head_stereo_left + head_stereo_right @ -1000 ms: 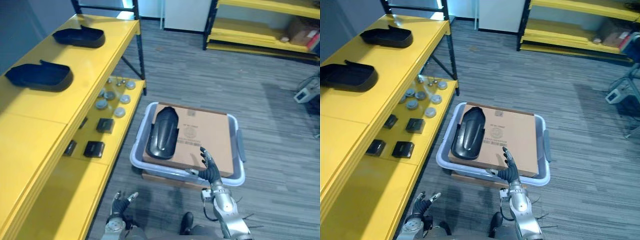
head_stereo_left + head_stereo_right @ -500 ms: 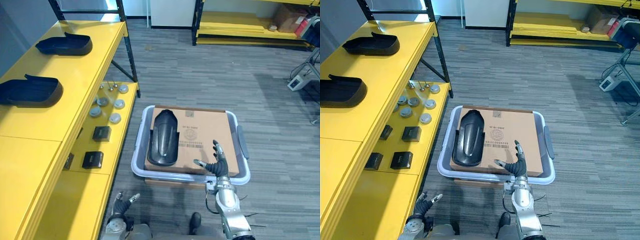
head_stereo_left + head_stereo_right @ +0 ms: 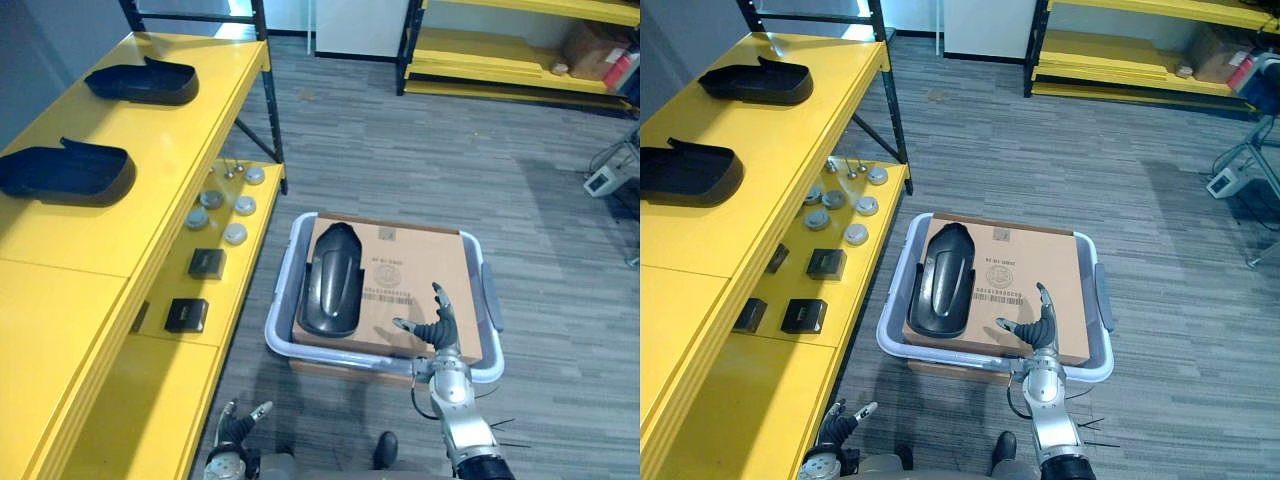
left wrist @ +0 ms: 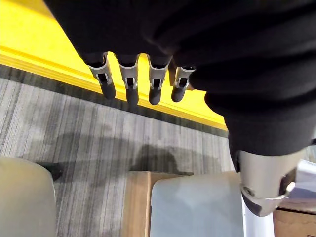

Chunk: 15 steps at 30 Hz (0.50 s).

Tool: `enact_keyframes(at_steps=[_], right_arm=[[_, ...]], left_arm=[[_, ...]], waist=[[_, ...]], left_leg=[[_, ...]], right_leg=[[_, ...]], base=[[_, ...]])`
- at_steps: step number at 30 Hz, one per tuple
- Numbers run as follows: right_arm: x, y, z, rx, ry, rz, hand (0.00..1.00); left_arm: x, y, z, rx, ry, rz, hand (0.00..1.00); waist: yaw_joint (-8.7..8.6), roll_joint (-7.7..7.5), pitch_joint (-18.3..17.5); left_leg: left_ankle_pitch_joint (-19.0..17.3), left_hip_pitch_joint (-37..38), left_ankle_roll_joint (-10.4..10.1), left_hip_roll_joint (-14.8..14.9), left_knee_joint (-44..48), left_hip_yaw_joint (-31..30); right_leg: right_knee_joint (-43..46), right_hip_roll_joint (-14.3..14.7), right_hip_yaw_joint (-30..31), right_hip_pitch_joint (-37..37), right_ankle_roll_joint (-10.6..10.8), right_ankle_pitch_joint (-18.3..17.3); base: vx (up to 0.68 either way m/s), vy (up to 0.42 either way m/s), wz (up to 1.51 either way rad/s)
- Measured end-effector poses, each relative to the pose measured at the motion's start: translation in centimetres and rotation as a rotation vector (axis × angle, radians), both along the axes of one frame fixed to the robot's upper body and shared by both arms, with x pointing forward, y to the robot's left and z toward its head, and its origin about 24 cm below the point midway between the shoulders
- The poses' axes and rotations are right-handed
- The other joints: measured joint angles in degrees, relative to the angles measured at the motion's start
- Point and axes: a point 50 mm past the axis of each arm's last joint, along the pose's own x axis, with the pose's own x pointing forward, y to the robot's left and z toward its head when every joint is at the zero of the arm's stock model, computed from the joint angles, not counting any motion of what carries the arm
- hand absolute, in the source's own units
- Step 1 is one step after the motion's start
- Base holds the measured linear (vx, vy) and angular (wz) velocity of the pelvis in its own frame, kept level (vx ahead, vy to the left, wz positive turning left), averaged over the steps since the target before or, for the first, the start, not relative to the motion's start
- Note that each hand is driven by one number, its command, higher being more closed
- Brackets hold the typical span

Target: Walk over and take plastic housings, then place them on the shelf

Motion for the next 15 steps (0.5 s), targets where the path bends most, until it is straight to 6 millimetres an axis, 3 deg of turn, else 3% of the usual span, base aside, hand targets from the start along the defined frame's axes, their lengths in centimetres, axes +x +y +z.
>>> enact_keyframes(at_steps=[8, 10, 15], right_arm=[[4.3, 0.5, 1.5, -0.037, -0.004, -0.028, 0.00], [4.6, 0.5, 1.6, -0.041, -0.001, -0.043, 0.00], [6.2, -0.3, 1.9, -0.032, 0.033, -0.123, 0.00]], left_arm=[[0.8, 0.5, 0.6, -0.004, -0.053, 0.038, 0.00], [0.9, 0.6, 0.6, -0.005, -0.055, 0.045, 0.00], [2.5, 0.5, 1.3, -0.006, -0.109, 0.053, 0.00]], waist=[[1.85, -2.39, 1.6], [1.95, -2.42, 1.8], [4.47, -2.73, 4.7]], left_leg=[[2.4, -3.4, 0.4, -1.5, -1.3, -3.6], [2.5, -3.9, 0.5, -1.8, -1.1, -4.1], [2.9, -6.3, 0.9, -2.6, -0.5, -4.3]], right_leg=[[0.0, -1.2, -3.0, -2.0, 0.0, 0.7], [0.0, -1.5, -3.4, -2.1, 0.0, 0.7], [0.0, -2.1, -3.3, -4.1, 0.1, 1.5]], base=[[-0.05, 0.010, 0.24], [-0.03, 0.017, 0.18], [-0.05, 0.030, 0.03]])
